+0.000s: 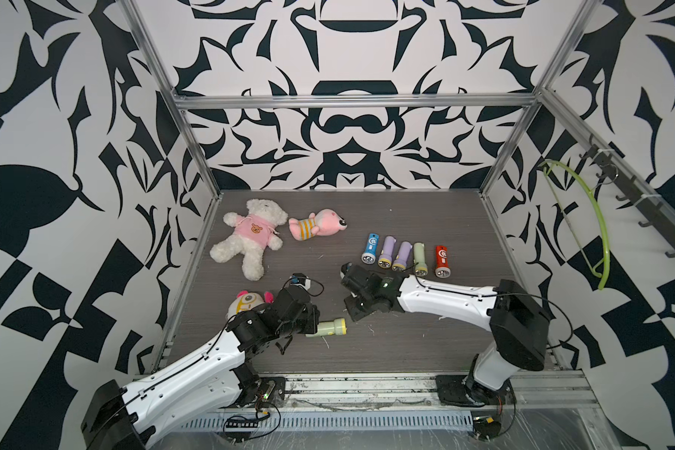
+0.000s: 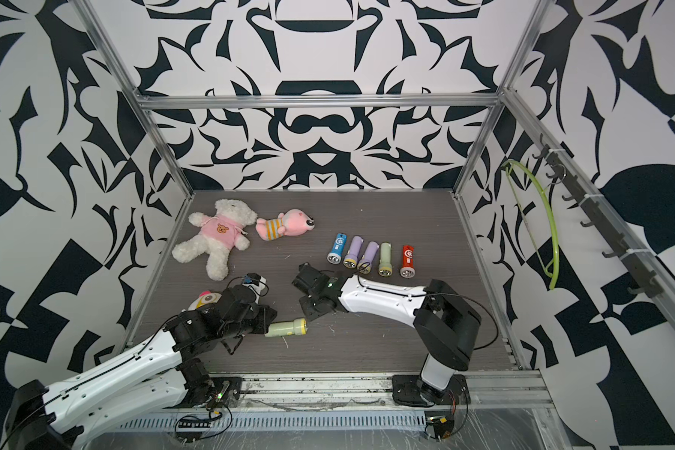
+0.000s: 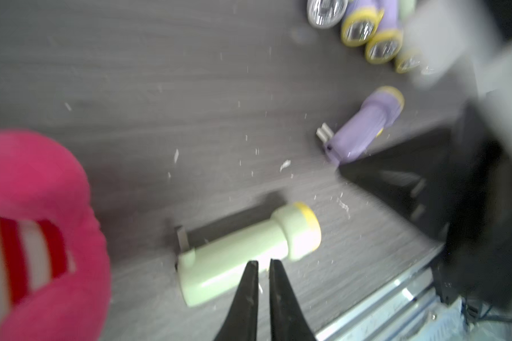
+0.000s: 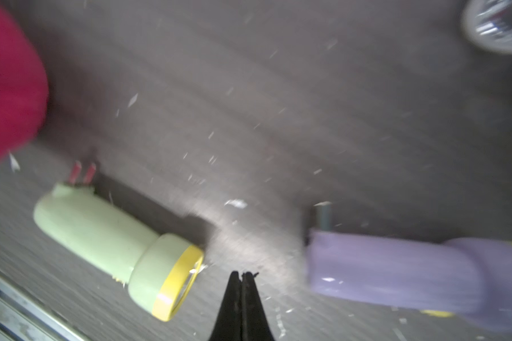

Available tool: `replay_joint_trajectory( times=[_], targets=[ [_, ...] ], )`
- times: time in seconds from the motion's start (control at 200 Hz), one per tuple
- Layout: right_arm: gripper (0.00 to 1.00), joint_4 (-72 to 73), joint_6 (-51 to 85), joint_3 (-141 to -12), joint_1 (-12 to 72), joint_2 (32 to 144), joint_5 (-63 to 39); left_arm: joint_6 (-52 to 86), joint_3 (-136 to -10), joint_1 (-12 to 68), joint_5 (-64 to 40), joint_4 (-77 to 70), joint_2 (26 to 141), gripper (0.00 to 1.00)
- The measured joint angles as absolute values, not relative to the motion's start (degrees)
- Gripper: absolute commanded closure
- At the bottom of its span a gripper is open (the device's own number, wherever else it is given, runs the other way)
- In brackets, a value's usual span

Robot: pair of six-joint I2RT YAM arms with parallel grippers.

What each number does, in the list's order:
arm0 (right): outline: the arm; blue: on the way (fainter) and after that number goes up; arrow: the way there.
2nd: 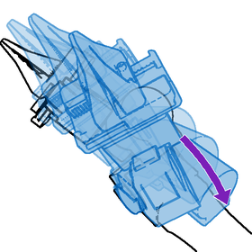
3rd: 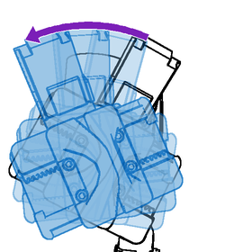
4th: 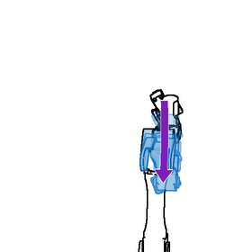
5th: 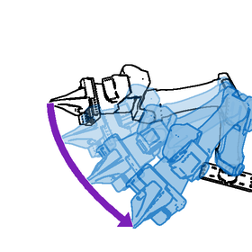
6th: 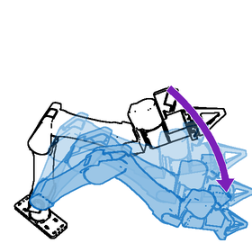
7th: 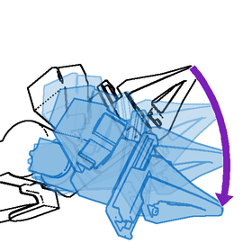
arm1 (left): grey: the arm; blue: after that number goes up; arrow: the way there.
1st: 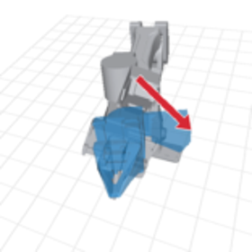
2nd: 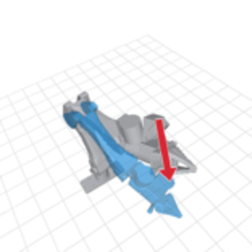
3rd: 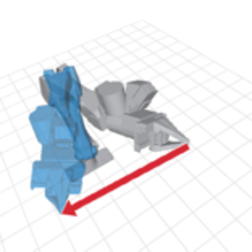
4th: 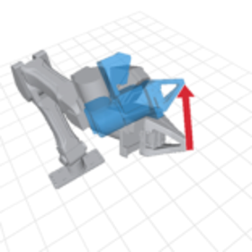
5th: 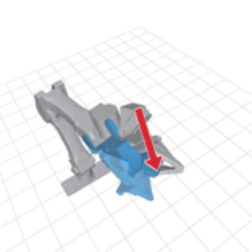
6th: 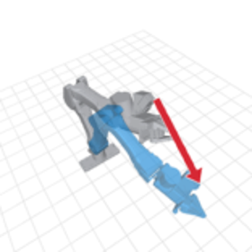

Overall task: Close the plug at the bottom of the flashlight
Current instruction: Move the flashlight at the center of the board, then pick up the flashlight from the center of the board.

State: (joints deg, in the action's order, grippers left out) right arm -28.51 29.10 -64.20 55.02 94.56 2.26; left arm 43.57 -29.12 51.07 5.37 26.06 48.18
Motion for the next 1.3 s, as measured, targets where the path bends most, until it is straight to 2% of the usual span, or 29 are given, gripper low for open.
replay_joint_trajectory(
  times=[0.125,0.42,0.67,0.955,1.3],
  targets=[
    [1.00,-28.2,27.9,-66.9,51.8,95.8,0.7,45.1,-27.7,53.1,3.5,25.8,49.3,0.92],
    [1.00,-24.3,25.9,-74.1,51.8,107.1,-6.8,46.5,-27.7,56.3,0.9,29.4,49.1,0.92],
    [1.00,-23.8,25.0,-75.0,51.7,111.1,-11.6,48.4,-27.1,56.7,-0.1,32.6,50.2,0.90],
    [1.00,-22.8,23.3,-75.1,51.7,111.2,-14.9,49.6,-25.8,56.7,1.4,28.5,63.3,0.89],
    [1.00,-22.7,21.4,-68.1,51.7,108.6,-13.6,44.8,-35.3,53.1,6.1,23.8,77.9,0.89]
  ],
)
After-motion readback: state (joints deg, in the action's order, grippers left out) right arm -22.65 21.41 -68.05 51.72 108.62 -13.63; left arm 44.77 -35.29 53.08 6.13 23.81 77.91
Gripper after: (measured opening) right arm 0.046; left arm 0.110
